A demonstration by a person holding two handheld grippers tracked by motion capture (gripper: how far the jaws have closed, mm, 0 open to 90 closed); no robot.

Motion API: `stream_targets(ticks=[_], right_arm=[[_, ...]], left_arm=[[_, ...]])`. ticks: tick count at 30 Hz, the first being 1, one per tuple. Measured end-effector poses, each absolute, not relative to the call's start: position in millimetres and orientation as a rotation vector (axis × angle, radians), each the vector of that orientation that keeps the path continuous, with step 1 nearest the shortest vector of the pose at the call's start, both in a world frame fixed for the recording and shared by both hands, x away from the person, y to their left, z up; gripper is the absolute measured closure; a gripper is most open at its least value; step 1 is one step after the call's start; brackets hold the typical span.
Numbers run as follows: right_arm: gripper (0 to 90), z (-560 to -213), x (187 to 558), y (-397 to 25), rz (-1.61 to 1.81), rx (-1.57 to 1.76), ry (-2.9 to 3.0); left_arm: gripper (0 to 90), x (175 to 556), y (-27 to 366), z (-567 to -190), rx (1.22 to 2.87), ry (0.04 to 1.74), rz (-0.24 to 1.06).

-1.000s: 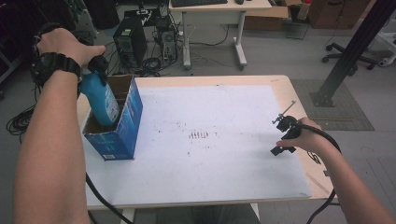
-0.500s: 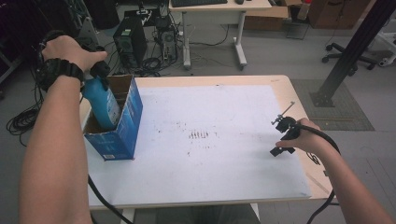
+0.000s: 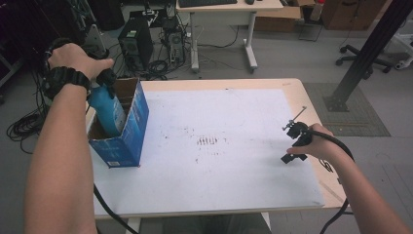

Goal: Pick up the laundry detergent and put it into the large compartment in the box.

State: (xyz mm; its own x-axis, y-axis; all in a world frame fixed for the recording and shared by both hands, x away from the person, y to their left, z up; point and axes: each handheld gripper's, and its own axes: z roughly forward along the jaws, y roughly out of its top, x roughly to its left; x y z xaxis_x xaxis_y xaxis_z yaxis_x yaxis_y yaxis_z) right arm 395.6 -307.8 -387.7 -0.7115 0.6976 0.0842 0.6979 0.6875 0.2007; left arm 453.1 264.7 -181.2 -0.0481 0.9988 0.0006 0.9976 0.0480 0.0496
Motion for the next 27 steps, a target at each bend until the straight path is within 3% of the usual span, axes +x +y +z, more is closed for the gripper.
stream_targets(ticks=[27], right_arm=[[19.6, -389.5, 394.1, -308.4, -0.339, -1.195, -2.882]], left_arm=[[37.5, 453.8, 266.5, -207.6, 2.149, 2.259, 0.003]])
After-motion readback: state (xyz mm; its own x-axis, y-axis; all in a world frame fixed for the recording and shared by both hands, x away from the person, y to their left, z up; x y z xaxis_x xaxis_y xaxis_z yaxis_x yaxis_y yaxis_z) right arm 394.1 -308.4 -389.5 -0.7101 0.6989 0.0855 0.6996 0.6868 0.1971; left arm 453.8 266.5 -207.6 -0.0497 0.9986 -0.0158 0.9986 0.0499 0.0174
